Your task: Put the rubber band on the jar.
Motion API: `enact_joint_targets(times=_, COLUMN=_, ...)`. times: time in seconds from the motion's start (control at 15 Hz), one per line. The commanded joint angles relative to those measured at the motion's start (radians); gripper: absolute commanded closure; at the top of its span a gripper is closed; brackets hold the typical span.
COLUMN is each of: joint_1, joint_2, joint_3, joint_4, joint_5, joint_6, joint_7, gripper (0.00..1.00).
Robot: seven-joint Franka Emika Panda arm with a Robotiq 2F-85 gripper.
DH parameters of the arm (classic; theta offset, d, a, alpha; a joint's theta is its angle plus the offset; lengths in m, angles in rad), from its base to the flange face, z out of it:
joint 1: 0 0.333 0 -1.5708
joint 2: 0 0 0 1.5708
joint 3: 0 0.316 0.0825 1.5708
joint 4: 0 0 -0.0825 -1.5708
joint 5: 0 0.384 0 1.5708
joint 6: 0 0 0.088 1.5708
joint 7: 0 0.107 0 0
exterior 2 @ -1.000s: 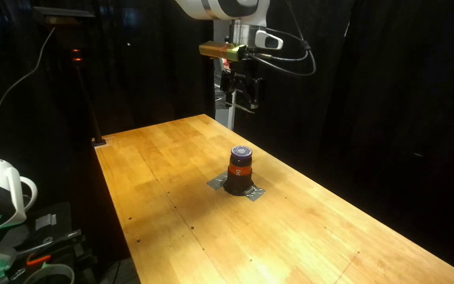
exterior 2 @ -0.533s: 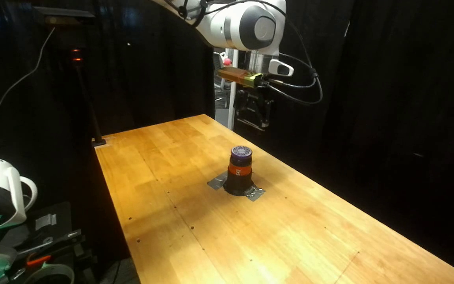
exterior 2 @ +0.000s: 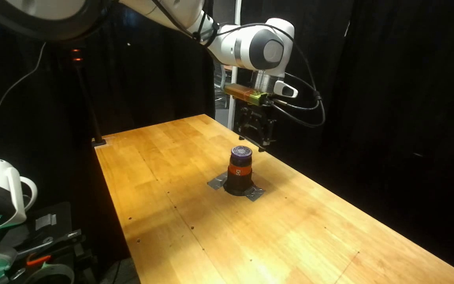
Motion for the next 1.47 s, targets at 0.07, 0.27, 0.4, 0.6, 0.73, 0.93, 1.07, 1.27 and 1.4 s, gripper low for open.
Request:
enact_joint_targets(times=0.07, joint_1=-0.005, joint_2=0.031, joint_3=-0.001, joint_4=0.026, joint_5=0.028, joint_6=0.002, joint_7=0.006, gripper=0.0)
enact_joint_targets(times=0.27, joint_1=-0.009, joint_2=0.016, joint_3=0.002, joint_4=-0.013, joint_5=0.036, joint_6=0.02, joint_7=0.002, gripper=0.0)
enact_joint_targets(times=0.4, joint_1=-0.01, joint_2=0.005, joint_3=0.002, joint_4=-0.042, joint_5=0.041, joint_6=0.044, joint_7=0.003, gripper=0.0)
enact_joint_targets(times=0.6, joint_1=-0.013, joint_2=0.002, joint_3=0.002, joint_4=-0.071, joint_5=0.048, joint_6=0.08, joint_7=0.002, gripper=0.0)
enact_joint_targets(times=0.73, joint_1=-0.014, joint_2=-0.002, joint_3=0.002, joint_4=-0.095, joint_5=0.05, joint_6=0.104, joint_7=0.004, gripper=0.0)
enact_joint_targets(times=0.93, joint_1=-0.018, joint_2=-0.018, joint_3=0.005, joint_4=-0.139, joint_5=0.059, joint_6=0.114, joint_7=0.0, gripper=0.0)
enact_joint_targets(times=1.07, joint_1=-0.023, joint_2=-0.055, joint_3=0.007, joint_4=-0.194, joint_5=0.067, joint_6=0.126, joint_7=0.001, gripper=0.0)
enact_joint_targets(times=1.27, joint_1=-0.031, joint_2=-0.123, joint_3=0.006, joint_4=-0.287, joint_5=0.078, joint_6=0.18, joint_7=0.005, gripper=0.0)
enact_joint_targets(times=1.4, joint_1=-0.039, joint_2=-0.176, joint_3=0.005, joint_4=-0.364, joint_5=0.089, joint_6=0.236, joint_7=0.013, gripper=0.0)
